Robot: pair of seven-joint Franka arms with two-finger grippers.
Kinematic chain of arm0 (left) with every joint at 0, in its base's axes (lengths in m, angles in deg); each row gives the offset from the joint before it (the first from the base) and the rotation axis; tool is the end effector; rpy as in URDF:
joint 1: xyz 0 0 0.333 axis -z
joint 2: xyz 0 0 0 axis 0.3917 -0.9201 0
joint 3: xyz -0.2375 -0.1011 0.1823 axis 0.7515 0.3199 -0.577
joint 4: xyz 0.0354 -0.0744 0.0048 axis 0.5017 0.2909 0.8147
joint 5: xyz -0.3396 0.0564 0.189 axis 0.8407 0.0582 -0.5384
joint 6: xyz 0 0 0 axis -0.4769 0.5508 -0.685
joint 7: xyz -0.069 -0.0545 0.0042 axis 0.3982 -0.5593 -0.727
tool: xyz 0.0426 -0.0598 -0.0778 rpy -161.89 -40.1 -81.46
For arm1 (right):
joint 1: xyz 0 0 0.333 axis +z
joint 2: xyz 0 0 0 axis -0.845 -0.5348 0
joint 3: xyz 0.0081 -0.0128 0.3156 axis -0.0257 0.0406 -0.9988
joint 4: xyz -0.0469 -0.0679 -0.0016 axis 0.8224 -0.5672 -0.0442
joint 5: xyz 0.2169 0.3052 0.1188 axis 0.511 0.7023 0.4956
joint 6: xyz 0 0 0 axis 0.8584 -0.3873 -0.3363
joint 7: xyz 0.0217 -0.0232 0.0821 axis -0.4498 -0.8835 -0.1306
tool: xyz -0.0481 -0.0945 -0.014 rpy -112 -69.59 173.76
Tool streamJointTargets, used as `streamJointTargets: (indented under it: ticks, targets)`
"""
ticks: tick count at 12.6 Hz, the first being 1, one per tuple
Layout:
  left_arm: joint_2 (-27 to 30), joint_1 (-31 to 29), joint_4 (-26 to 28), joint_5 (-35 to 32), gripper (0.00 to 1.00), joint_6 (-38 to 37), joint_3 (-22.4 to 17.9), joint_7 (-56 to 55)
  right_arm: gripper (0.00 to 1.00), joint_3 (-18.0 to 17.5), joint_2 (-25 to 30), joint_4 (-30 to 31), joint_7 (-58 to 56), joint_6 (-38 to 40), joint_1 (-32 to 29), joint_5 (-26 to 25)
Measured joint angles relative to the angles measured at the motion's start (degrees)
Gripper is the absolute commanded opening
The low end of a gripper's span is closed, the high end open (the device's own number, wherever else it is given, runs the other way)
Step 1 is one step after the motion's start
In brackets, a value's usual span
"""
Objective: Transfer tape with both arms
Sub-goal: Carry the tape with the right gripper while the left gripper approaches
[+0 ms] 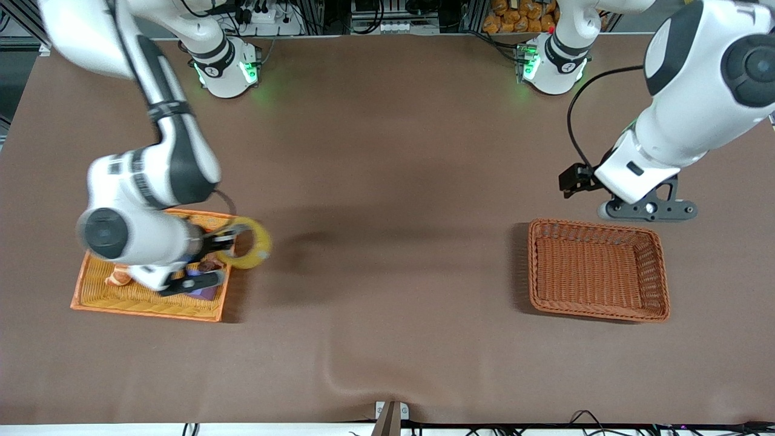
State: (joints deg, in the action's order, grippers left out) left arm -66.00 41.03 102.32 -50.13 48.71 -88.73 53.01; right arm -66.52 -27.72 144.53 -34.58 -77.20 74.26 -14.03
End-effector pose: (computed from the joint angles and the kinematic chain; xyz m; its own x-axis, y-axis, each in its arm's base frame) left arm 0.5944 -0.1643 0.5475 0.9981 -0.0414 -0.0452 -0.0421 -0.9990 -0.0148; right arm 0.6492 0.1984 0.3615 0.9572 0.1801 -0.2265 0.1678 -0.9831 -0.0726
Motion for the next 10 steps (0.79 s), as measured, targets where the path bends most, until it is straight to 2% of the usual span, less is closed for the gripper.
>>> streamJointTargets:
  ticks: [4, 6, 10]
  targets:
    - [-2.1, -0.1, 0.0, 0.0, 1.00, 3.5, -0.1, 0.0, 0.00, 0.0, -4.1, 0.0, 13.0, -7.8, 8.6, 4.0]
    - [-2.4, -0.2, 0.0, 0.0, 1.00, 3.6, -0.1, 0.0, 0.00, 0.0, -6.3, 0.0, 19.3, -13.6, 12.9, 4.2]
    - [-2.6, -0.7, 0.8, 0.0, 1.00, 4.1, -0.3, 0.0, 0.00, 0.0, -11.5, -0.3, 22.7, -22.5, 19.3, 4.3]
